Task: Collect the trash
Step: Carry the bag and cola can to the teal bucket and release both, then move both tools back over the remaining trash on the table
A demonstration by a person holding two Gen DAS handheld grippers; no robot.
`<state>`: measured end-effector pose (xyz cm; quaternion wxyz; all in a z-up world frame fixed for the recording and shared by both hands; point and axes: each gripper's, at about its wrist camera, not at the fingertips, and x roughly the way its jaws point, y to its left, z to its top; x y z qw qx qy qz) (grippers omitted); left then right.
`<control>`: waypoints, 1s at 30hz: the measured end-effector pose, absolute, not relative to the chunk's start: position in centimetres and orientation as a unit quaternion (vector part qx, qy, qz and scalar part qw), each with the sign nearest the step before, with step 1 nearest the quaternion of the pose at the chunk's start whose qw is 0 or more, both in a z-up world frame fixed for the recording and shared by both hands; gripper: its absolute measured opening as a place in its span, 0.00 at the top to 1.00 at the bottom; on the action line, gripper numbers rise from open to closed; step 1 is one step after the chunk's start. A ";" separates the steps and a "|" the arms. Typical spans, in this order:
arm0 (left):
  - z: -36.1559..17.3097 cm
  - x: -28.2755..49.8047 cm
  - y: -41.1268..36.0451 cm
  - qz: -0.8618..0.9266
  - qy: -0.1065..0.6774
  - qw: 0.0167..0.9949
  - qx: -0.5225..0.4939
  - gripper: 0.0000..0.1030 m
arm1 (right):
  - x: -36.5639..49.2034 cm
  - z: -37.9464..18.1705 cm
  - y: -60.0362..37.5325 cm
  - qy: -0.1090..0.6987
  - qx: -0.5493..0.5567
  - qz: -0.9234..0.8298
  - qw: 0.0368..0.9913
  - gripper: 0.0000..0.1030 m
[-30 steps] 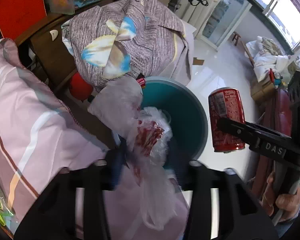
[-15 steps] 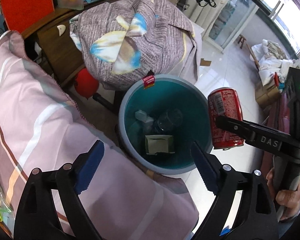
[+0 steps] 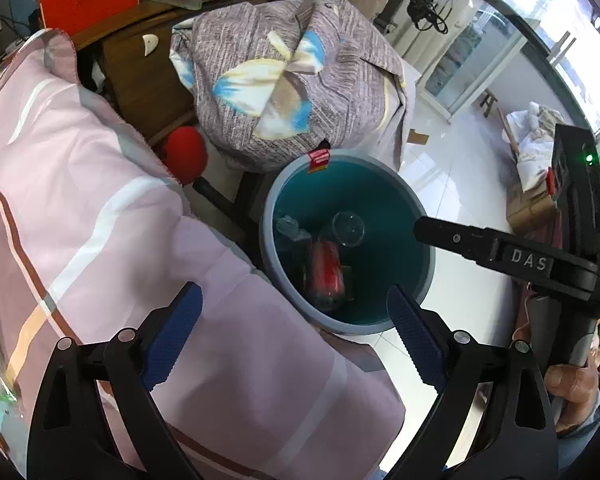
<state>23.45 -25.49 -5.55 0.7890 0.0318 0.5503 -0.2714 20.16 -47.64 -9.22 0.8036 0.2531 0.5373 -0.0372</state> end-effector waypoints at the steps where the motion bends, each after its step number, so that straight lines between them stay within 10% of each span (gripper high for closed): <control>1: -5.6 23.4 -25.3 -0.271 0.551 0.789 0.031 0.09 | 20.1 -9.4 -47.6 0.541 0.254 -0.040 0.801 0.27; 30: -2.5 19.3 -15.9 -0.242 0.521 0.819 -0.017 0.05 | 17.9 -6.2 -40.2 0.562 0.201 -0.033 0.802 0.17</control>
